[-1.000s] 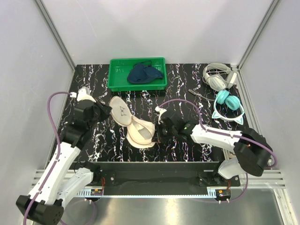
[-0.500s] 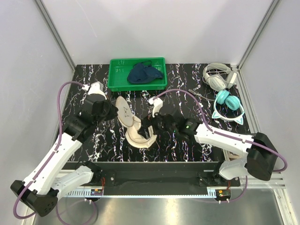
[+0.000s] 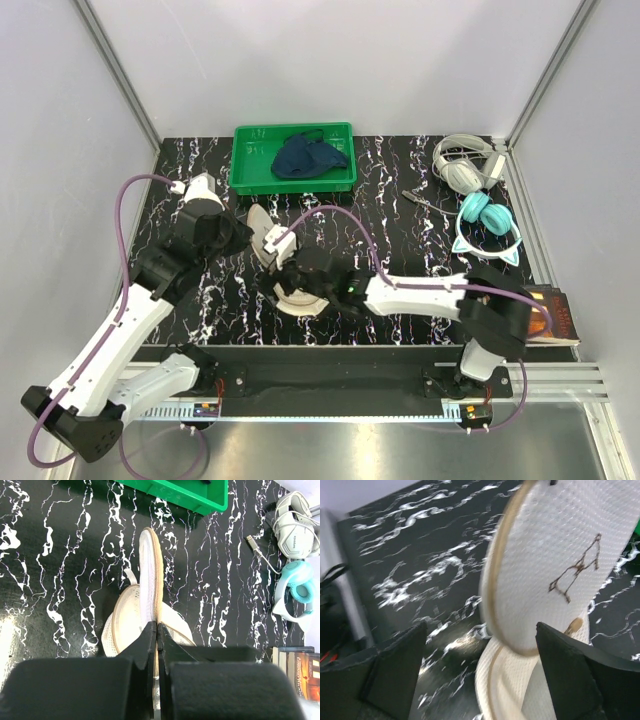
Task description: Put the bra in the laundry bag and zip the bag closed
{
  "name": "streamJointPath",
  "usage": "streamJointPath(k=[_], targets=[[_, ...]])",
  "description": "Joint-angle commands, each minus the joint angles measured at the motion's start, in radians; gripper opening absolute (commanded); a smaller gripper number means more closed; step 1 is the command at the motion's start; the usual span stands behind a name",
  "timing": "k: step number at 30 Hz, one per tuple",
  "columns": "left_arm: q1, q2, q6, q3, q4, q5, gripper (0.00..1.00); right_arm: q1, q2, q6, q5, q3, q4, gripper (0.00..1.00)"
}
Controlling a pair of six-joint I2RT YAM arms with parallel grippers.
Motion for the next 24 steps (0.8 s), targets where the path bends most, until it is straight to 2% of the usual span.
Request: streamJointPath(k=[1,2,3,5,7,8,12,19,22,24], targets=[[-0.004,-0.019,-0.011,0.052,0.033,0.025,0.0,0.007,0.072,0.009,0.294,0.068,0.185,0.87],[-0.004,-0.019,-0.002,0.052,0.032,0.028,0.0,0.006,0.072,0.013,0.328,0.057,0.232,0.58],[-0.004,-0.019,0.008,0.052,0.033,0.031,0.0,0.007,0.067,0.042,0.373,0.05,0.243,0.43],[-0.004,-0.024,0.044,0.055,0.032,0.039,0.21,0.002,0.046,0.055,0.441,0.04,0.217,0.16],[-0.004,-0.047,0.067,0.049,0.032,0.035,0.4,-0.013,0.023,0.076,0.421,0.031,0.174,0.06],[-0.004,-0.056,0.098,0.049,0.032,0.035,0.44,-0.024,-0.002,0.098,0.403,0.024,0.127,0.02],[-0.004,-0.09,0.169,0.041,0.032,0.039,0.49,-0.143,-0.069,0.348,0.214,-0.025,-0.007,0.0],[-0.004,-0.114,0.178,-0.017,0.071,0.081,0.55,-0.327,-0.232,0.706,-0.024,-0.243,-0.019,0.0],[-0.003,-0.067,0.183,-0.033,0.111,0.131,0.58,-0.398,-0.304,0.874,-0.027,-0.3,-0.079,0.0],[0.005,-0.027,0.216,-0.007,0.133,0.204,0.61,-0.427,-0.344,0.967,0.031,-0.358,-0.126,0.0]])
